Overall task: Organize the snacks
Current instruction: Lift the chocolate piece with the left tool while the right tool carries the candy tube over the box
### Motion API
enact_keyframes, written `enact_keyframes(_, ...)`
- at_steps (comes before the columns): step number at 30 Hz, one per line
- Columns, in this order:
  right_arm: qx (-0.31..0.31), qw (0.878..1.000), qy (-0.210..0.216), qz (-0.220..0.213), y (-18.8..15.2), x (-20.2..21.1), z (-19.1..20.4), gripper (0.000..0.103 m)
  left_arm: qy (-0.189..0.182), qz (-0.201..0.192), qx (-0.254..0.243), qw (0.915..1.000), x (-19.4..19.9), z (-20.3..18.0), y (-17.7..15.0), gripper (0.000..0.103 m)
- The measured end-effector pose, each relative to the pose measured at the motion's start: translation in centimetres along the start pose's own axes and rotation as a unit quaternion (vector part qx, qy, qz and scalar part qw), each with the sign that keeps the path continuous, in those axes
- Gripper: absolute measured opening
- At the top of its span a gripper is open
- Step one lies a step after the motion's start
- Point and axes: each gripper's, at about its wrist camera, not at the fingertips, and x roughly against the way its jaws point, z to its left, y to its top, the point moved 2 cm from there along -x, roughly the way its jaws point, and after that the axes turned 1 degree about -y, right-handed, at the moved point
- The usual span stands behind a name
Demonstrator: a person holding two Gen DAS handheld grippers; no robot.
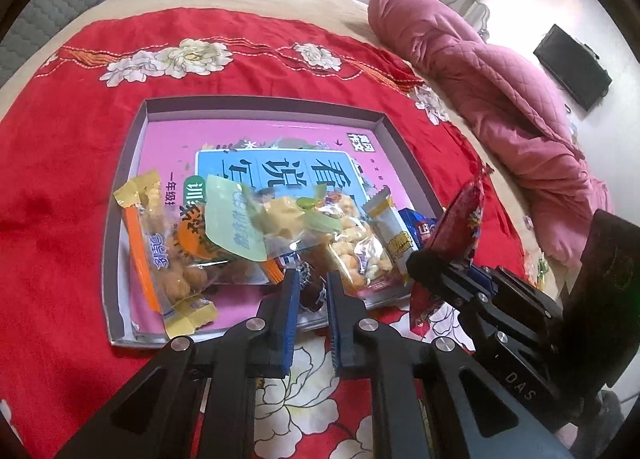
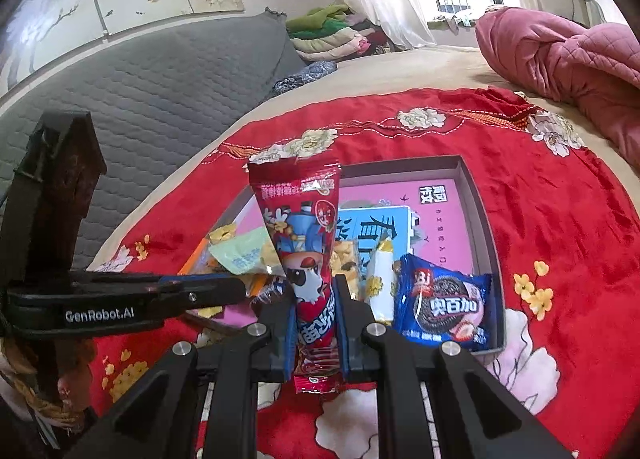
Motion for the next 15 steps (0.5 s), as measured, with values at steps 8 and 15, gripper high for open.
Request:
enact_keyframes(8, -0.002, 1.000, 0.001, -0.002, 0.7, -1.0, 0.5, 0.016, 0.005, -0.005, -0.008, 0.9999, 0.1, -0.2, 0.2, 0.014)
enact_keyframes(15, -0.008, 1.000, -0.007, 0.000, 1.1, -1.2, 0.5, 0.016, 0.010, -0.010, -0.012, 0.9998, 0.4, -0.4, 0.5, 0.014)
